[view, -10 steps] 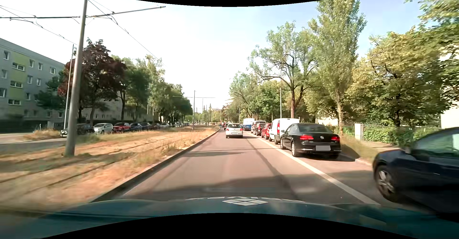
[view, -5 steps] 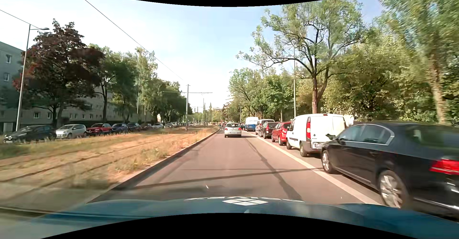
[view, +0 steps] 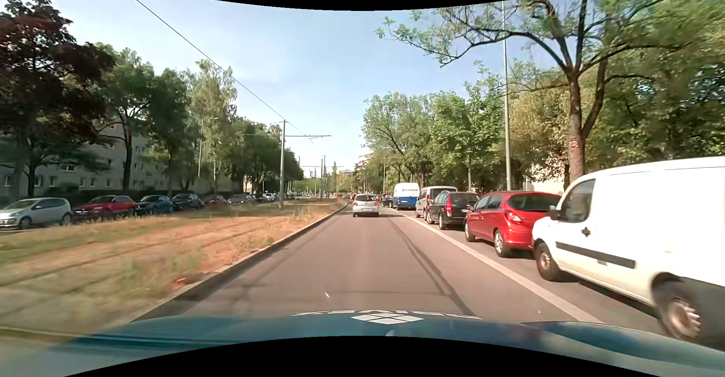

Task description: Follow the waypoints while adhering to traffic rules and regulations

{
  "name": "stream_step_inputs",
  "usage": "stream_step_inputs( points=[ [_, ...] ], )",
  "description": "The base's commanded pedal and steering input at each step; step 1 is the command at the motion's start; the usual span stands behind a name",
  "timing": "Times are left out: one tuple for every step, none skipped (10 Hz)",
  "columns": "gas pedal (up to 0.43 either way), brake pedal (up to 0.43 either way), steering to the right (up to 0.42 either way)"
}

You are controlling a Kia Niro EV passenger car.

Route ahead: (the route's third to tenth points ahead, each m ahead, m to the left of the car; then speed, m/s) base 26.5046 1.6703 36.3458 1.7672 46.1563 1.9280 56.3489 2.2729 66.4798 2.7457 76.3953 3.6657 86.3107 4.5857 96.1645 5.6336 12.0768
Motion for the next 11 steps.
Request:
stream_step_inputs(
  points=[
    [0.177,0.0,-0.01],
    [0.169,0.0,-0.011],
    [0.169,0.0,-0.012],
    [0.169,0.0,-0.014],
    [0.15,0.0,-0.015],
    [0.15,0.0,-0.015],
    [0.15,0.0,-0.016],
    [0.15,0.0,-0.02],
    [0.15,0.0,-0.02],
    [0.15,0.0,-0.019],
    [0.15,0.0,-0.017]
  ],
)
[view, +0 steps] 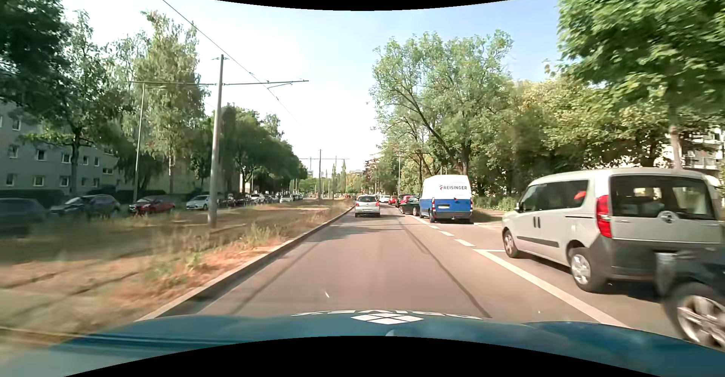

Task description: Follow the waypoints while adhering to traffic rules and regulations

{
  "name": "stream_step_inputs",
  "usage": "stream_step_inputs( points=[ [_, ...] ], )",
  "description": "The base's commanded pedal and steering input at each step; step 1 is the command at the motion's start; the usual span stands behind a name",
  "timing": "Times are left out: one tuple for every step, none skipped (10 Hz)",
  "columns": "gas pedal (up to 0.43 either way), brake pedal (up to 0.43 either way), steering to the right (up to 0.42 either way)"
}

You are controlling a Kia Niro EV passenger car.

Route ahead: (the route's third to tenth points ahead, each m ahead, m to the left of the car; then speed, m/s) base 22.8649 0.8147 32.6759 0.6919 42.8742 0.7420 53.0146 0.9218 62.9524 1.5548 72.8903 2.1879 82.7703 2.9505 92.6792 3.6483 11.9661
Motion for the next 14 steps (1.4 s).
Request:
stream_step_inputs(
  points=[
    [0.15,0.0,-0.013],
    [0.15,0.0,-0.011],
    [0.15,0.0,-0.009],
    [0.15,0.0,-0.009],
    [0.15,0.0,-0.007],
    [0.15,0.0,-0.006],
    [0.15,0.0,-0.005],
    [0.15,0.0,-0.004],
    [0.15,0.0,-0.003],
    [0.15,0.0,-0.003],
    [0.15,0.0,-0.002],
    [0.15,0.0,-0.001],
    [0.15,0.0,0.0],
    [0.15,0.0,0.001]
  ],
)
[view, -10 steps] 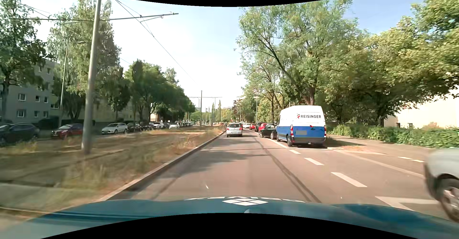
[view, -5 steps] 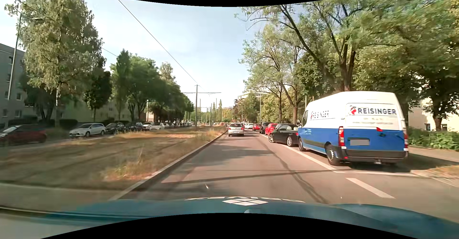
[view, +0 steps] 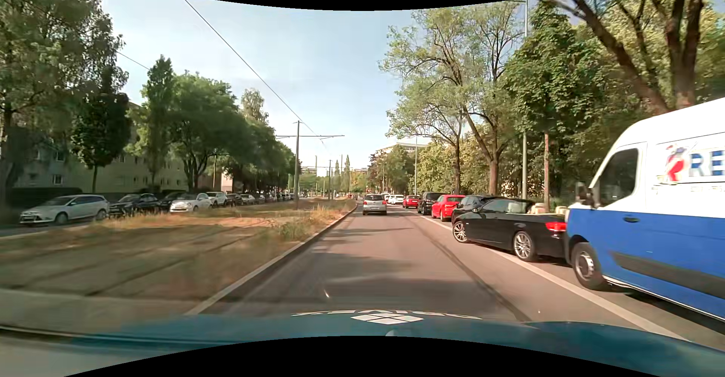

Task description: Follow the waypoints while adhering to traffic rules and regulations

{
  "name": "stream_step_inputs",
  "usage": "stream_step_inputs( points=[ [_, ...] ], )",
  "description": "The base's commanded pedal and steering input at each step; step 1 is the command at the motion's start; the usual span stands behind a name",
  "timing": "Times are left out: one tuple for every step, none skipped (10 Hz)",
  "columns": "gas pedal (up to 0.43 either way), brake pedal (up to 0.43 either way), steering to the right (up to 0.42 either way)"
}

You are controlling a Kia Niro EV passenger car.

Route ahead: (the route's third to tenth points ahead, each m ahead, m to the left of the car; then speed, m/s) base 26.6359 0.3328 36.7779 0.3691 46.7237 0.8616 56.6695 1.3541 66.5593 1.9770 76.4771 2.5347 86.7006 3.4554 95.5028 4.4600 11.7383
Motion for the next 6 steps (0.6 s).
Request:
stream_step_inputs(
  points=[
    [0.15,0.0,0.003],
    [0.15,0.0,0.004],
    [0.15,0.0,0.004],
    [0.118,0.0,0.005],
    [0.118,0.0,0.005],
    [0.118,0.0,0.005]
  ],
)
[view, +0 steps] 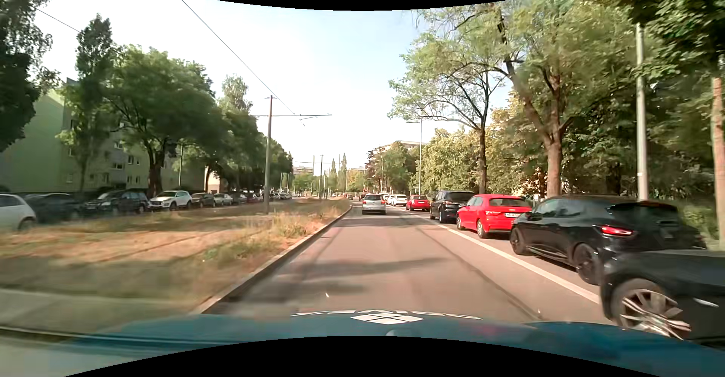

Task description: Follow the waypoints while adhering to traffic rules and regulations

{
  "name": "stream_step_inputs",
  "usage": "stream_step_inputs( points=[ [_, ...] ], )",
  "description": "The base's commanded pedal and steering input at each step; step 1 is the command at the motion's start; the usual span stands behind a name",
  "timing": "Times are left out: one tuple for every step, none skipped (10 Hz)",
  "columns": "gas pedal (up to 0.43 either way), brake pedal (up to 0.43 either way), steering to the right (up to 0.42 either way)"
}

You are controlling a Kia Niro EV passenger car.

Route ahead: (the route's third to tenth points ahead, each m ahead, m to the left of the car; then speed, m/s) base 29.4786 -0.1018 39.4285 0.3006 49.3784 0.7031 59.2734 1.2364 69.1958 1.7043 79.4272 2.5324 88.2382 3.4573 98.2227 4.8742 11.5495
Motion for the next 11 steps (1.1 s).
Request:
stream_step_inputs(
  points=[
    [0.118,0.0,0.005],
    [0.13,0.0,0.005],
    [0.138,0.0,0.005],
    [0.138,0.0,0.005],
    [0.138,0.0,0.006],
    [0.138,0.0,0.006],
    [0.138,0.0,0.005],
    [0.13,0.0,0.001],
    [0.13,0.0,0.001],
    [0.13,0.0,0.001],
    [0.13,0.0,0.0]
  ],
)
